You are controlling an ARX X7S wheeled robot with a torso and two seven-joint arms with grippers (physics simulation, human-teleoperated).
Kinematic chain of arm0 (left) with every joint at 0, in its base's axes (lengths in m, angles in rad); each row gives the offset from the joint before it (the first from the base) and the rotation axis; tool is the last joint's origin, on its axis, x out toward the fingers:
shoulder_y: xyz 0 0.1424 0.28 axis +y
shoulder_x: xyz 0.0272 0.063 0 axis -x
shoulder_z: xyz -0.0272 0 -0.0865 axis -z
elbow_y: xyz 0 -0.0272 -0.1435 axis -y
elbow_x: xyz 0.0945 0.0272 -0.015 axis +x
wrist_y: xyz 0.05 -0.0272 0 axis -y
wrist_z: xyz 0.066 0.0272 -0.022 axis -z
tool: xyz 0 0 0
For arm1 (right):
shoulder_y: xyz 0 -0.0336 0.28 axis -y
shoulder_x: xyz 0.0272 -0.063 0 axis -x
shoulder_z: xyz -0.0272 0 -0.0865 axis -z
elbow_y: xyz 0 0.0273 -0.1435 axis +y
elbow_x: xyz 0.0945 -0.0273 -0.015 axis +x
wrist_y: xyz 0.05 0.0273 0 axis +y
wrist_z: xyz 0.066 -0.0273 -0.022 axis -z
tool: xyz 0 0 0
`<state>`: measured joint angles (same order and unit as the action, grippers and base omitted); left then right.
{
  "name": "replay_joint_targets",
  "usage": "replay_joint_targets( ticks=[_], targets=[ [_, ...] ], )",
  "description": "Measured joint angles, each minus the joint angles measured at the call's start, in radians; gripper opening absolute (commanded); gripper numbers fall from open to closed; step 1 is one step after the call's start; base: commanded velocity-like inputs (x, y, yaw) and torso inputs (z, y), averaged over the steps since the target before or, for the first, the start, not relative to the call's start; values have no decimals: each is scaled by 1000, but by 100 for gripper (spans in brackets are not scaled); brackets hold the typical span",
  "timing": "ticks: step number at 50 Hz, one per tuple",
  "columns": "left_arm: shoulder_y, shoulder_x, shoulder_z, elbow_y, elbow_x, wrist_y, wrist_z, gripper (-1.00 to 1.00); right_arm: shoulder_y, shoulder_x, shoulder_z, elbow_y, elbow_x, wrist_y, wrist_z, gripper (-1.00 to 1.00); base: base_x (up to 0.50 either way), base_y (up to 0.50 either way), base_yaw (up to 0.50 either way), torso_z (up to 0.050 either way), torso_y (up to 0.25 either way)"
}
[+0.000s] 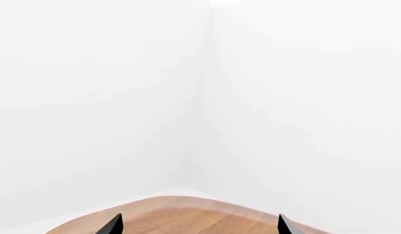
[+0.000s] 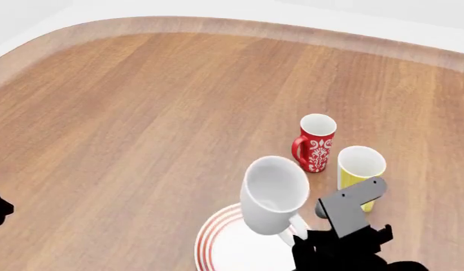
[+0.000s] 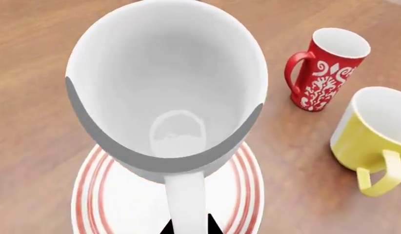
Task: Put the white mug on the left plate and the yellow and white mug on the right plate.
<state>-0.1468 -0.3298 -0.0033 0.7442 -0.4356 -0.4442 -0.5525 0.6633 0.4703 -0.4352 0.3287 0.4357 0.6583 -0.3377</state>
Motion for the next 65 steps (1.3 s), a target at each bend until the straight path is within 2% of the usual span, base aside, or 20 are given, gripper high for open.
replay_joint_targets(
  ticks=[65],
  targets=[
    [4,-19,-7,49,-35,-13,-46,100,126,-96,-145,279,-90,5,-58,-100,0,0,0,0,0]
  ],
)
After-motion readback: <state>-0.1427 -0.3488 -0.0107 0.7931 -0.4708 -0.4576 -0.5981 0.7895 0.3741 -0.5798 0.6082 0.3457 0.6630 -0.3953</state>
